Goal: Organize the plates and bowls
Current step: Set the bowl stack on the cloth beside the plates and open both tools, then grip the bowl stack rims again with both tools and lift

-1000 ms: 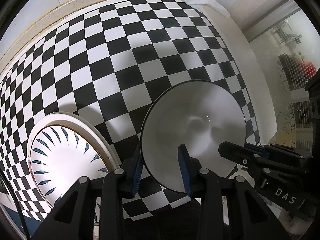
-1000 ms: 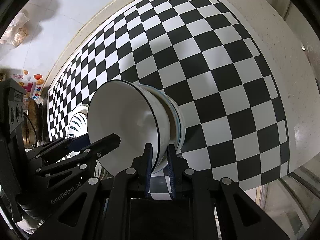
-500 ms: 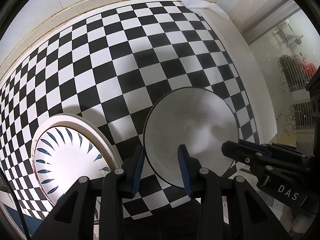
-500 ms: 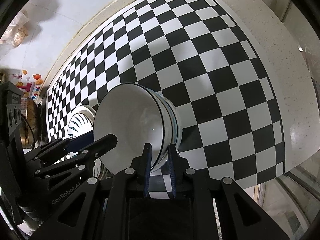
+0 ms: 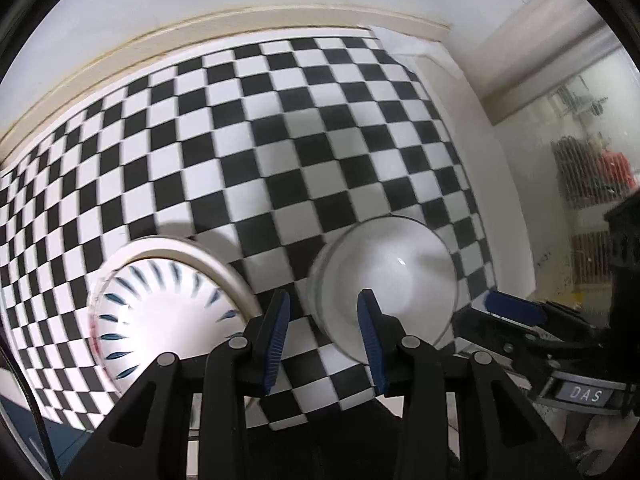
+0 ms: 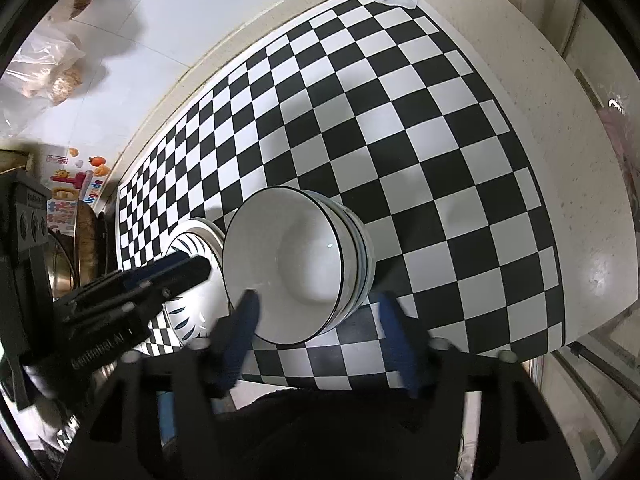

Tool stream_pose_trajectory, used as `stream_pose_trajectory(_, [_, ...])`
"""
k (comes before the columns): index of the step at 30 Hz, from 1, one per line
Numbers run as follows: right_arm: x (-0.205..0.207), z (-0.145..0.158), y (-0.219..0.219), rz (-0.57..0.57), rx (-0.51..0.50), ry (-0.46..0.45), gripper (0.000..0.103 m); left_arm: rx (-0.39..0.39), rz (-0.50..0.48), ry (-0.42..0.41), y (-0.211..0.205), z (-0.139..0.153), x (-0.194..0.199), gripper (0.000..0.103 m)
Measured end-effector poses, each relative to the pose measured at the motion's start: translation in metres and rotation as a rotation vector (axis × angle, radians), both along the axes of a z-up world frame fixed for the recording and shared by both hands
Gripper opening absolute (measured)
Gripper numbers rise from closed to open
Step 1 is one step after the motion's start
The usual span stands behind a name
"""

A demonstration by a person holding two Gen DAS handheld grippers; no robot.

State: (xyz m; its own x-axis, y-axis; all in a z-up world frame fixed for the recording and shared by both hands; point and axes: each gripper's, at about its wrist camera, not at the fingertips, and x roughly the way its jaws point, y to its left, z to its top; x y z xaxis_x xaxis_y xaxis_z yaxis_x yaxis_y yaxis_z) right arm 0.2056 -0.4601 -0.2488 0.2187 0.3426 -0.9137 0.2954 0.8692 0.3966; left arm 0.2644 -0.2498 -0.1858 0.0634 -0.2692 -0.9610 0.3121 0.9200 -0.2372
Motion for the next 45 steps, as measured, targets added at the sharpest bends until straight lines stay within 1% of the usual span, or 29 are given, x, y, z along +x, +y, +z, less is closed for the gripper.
stream_pose_trajectory(4, [-0.008, 0.011, 0.005, 0.016, -0.038, -0.006, 0.074, 0.028, 0.039, -0.038, 0.016, 0.014, -0.006, 0.033])
stream_pose_trajectory(8, [-0.022, 0.028, 0.016, 0.025, -0.08, -0.029, 0.075, 0.031, 0.058, -0.06, 0.029, 0.031, -0.021, 0.033])
stream_pose_trajectory(12, [-0.037, 0.05, 0.024, 0.024, -0.107, -0.064, 0.075, 0.038, 0.049, -0.091, 0.032, 0.047, -0.04, 0.033])
stream_pose_trajectory(20, [-0.058, 0.09, 0.038, 0.013, -0.205, -0.124, 0.081, 0.032, 0.028, -0.147, 0.036, 0.074, -0.066, 0.033])
stream_pose_trajectory(24, [-0.062, 0.1, 0.044, 0.019, -0.24, -0.132, 0.082, 0.019, 0.014, -0.15, 0.032, 0.081, -0.074, 0.033])
stream_pose_trajectory(27, [-0.065, 0.105, 0.047, 0.02, -0.247, -0.14, 0.082, 0.019, -0.002, -0.162, 0.029, 0.084, -0.077, 0.033])
stream_pose_trajectory(30, [-0.065, 0.107, 0.046, 0.012, -0.243, -0.15, 0.082, 0.016, -0.008, -0.155, 0.027, 0.081, -0.074, 0.033])
stream_pose_trajectory(33, [-0.061, 0.102, 0.043, 0.002, -0.212, -0.156, 0.082, -0.004, 0.001, -0.127, 0.027, 0.07, -0.061, 0.033])
stream_pose_trajectory(35, [-0.056, 0.089, 0.036, -0.012, -0.163, -0.158, 0.083, -0.019, 0.013, -0.095, 0.027, 0.056, -0.044, 0.033])
stream_pose_trajectory(37, [-0.047, 0.071, 0.029, -0.033, -0.097, -0.15, 0.083, -0.027, 0.024, -0.058, 0.024, 0.04, -0.026, 0.033])
stream_pose_trajectory(38, [-0.042, 0.058, 0.023, -0.05, -0.048, -0.148, 0.083, -0.039, 0.028, -0.029, 0.022, 0.03, -0.014, 0.033])
stream_pose_trajectory(39, [-0.039, 0.049, 0.019, -0.065, -0.021, -0.143, 0.083, -0.051, 0.031, 0.003, 0.02, 0.02, -0.005, 0.033])
stream_pose_trajectory(41, [-0.028, 0.02, 0.008, -0.103, 0.044, -0.126, 0.083, -0.076, 0.034, 0.07, 0.014, -0.001, 0.016, 0.033])
stream_pose_trajectory(42, [-0.024, 0.01, 0.005, -0.114, 0.055, -0.116, 0.083, -0.084, 0.027, 0.11, 0.011, -0.013, 0.025, 0.033])
stream_pose_trajectory(45, [-0.011, -0.028, -0.005, -0.153, 0.122, -0.078, 0.083, -0.076, 0.019, 0.179, -0.001, -0.041, 0.044, 0.033])
